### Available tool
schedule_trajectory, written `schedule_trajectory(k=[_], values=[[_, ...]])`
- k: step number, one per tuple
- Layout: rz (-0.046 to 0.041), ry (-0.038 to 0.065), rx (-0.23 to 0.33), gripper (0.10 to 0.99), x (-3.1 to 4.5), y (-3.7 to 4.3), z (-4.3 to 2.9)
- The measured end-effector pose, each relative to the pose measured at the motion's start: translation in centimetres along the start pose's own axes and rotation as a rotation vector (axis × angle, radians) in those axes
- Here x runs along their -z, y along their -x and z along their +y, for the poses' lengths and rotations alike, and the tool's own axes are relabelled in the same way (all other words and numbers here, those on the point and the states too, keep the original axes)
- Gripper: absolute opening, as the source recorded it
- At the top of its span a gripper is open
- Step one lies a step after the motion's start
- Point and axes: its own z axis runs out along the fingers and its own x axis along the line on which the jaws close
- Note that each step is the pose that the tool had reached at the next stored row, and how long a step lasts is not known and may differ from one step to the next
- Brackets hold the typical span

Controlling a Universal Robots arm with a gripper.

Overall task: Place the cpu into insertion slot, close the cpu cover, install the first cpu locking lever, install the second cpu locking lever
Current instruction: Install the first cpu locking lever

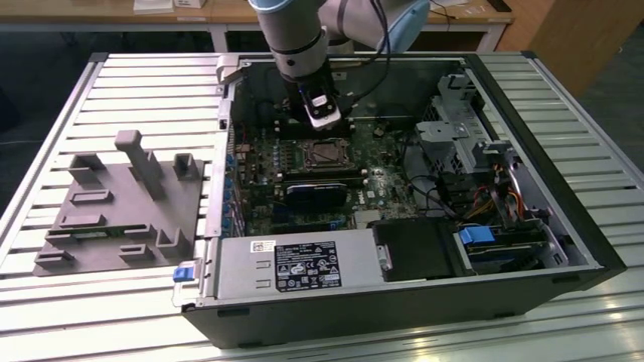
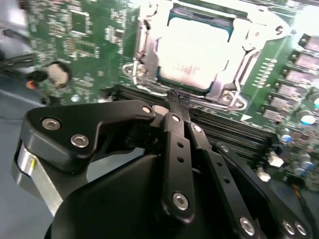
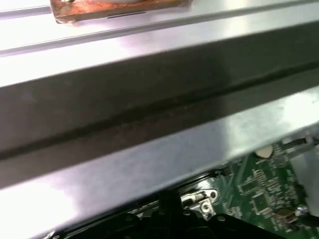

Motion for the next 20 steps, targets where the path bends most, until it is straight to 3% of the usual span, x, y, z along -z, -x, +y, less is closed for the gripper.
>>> schedule_trajectory(k=[2,4,10,14,16,20], values=[[0.0297,-0.013,-0.004,0.102,-0.09,0.28,0.09],[0.0402,-0.018,-0.005,0.102,-0.14,0.47,0.16],[0.0393,-0.021,-0.004,0.102,-0.09,0.52,0.18],[0.0372,-0.027,-0.002,0.102,0.57,0.70,0.33],[0.0342,-0.035,-0.001,0.102,1.02,0.79,0.42],[0.0224,-0.072,0.005,0.102,1.27,0.91,0.49]])
